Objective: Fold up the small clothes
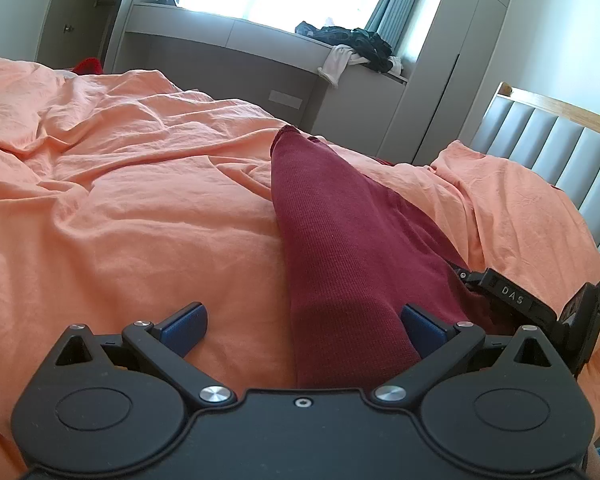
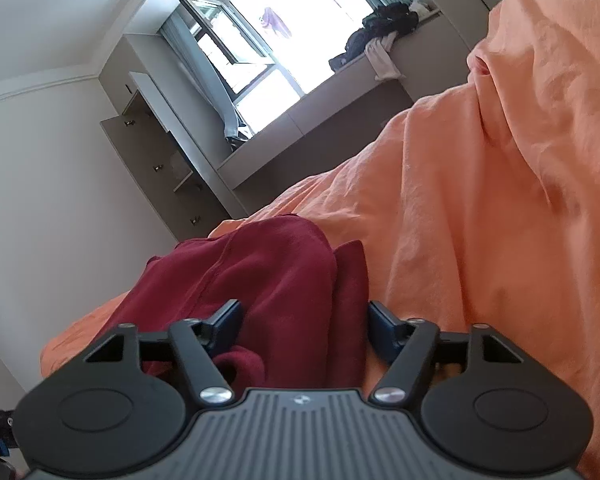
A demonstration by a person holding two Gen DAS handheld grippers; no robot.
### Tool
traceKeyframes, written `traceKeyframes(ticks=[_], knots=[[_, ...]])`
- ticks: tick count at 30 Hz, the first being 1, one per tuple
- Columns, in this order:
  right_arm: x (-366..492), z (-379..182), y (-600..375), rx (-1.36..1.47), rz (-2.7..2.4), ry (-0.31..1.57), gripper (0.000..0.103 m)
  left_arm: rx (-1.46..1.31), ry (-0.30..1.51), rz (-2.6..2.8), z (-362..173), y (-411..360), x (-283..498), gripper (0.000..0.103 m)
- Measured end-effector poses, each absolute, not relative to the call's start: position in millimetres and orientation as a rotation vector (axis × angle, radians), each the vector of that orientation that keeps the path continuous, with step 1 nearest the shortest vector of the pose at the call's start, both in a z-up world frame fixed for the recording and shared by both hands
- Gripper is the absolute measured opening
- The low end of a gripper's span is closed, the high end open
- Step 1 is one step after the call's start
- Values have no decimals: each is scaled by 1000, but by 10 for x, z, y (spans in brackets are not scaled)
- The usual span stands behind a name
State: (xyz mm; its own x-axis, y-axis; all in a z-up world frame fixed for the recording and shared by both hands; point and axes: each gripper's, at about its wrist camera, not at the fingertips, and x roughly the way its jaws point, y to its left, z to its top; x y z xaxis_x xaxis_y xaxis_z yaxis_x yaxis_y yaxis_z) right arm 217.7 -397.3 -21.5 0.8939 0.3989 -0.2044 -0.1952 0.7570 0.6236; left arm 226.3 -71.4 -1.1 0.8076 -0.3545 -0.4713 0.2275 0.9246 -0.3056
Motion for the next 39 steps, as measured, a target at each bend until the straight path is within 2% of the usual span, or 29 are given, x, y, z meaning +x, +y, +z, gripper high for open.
traceKeyframes(ticks=[15,19,25,39], knots=[[2065,-392,-3928,667,334,276,71,-252,594,-507,230,-627,2712,103],[2078,-444,-3958,688,345,270,71,-206,651,-479,126,-673,2891,103],[2058,-477,-3955,688,338,251,72,-120,608,-467,24,-718,2843,103],[2024,-451,-3880,641,291,242,76,-112,618,-476,3,-708,2877,103]])
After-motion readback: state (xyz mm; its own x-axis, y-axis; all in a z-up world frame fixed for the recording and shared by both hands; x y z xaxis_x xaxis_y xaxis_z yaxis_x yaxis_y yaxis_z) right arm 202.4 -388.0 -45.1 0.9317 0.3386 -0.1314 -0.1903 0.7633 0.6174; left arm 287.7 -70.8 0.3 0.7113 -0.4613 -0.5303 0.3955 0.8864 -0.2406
